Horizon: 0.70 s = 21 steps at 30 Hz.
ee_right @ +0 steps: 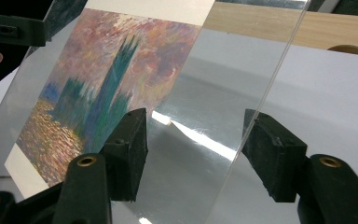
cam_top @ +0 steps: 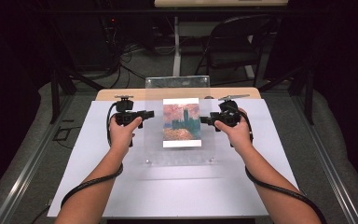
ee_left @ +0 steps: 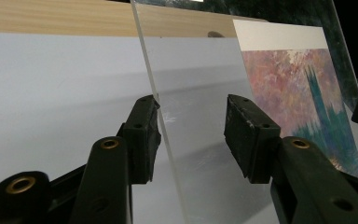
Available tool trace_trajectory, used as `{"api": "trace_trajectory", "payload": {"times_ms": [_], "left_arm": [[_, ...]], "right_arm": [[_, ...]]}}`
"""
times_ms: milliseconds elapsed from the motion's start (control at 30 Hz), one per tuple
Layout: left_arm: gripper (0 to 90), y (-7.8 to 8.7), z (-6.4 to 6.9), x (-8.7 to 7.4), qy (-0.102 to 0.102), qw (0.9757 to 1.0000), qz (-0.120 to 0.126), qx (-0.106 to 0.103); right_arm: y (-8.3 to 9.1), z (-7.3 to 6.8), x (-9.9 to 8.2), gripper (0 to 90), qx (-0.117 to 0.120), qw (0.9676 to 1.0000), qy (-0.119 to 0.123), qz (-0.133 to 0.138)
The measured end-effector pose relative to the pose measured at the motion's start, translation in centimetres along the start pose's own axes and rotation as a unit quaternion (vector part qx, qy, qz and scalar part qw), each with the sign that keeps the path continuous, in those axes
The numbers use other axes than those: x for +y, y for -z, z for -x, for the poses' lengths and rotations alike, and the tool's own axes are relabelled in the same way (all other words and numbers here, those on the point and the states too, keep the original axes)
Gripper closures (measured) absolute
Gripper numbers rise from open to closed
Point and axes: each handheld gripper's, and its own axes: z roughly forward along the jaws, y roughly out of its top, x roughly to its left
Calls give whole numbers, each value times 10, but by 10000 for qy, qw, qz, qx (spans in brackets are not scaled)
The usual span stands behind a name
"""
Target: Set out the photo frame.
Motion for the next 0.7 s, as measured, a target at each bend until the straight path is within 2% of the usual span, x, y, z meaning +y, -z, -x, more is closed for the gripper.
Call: {"api": "trace_trajectory", "payload": {"times_ms": [367, 700], "left_arm": [[589, 17, 9, -3, -189, 9998, 100, -27], [615, 31, 17, -6, -378, 9992, 147, -37]], "right_arm": [[15, -12, -2, 422, -87, 9994, 334, 87], [28, -21, -6, 449, -130, 9985, 495, 208]]}}
